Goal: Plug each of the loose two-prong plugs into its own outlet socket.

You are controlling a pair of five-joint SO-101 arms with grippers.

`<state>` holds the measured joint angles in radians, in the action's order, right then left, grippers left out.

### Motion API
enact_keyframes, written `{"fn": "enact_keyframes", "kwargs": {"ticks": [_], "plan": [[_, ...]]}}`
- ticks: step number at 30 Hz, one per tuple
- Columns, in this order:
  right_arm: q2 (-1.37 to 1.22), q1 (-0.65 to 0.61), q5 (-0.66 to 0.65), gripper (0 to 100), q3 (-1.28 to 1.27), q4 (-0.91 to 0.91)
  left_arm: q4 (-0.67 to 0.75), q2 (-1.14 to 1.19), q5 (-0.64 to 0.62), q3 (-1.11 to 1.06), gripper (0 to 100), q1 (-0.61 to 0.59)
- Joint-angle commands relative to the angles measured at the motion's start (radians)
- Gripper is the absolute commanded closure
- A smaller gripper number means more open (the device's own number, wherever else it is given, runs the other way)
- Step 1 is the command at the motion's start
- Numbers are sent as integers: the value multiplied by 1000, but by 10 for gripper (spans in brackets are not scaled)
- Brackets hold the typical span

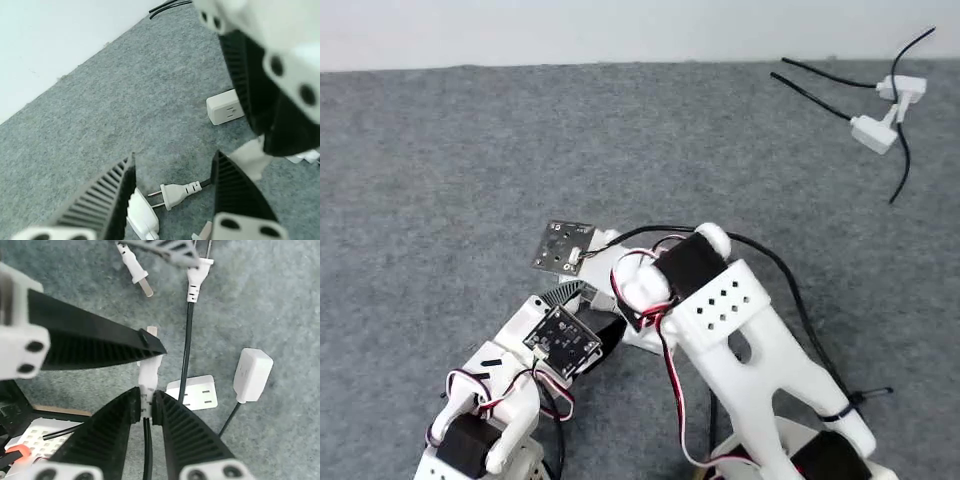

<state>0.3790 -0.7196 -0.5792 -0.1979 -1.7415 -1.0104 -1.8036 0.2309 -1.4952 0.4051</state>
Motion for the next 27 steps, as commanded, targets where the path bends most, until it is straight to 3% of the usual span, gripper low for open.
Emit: {"fn": "enact_keyframes", "kwargs": {"ticks": [1, 27], "plan": [[41, -25, 20, 989, 57, -25, -5, -5, 9, 42, 761, 6], [30, 5, 20, 989, 137, -53, -20, -6, 3, 4, 761, 5]]}}
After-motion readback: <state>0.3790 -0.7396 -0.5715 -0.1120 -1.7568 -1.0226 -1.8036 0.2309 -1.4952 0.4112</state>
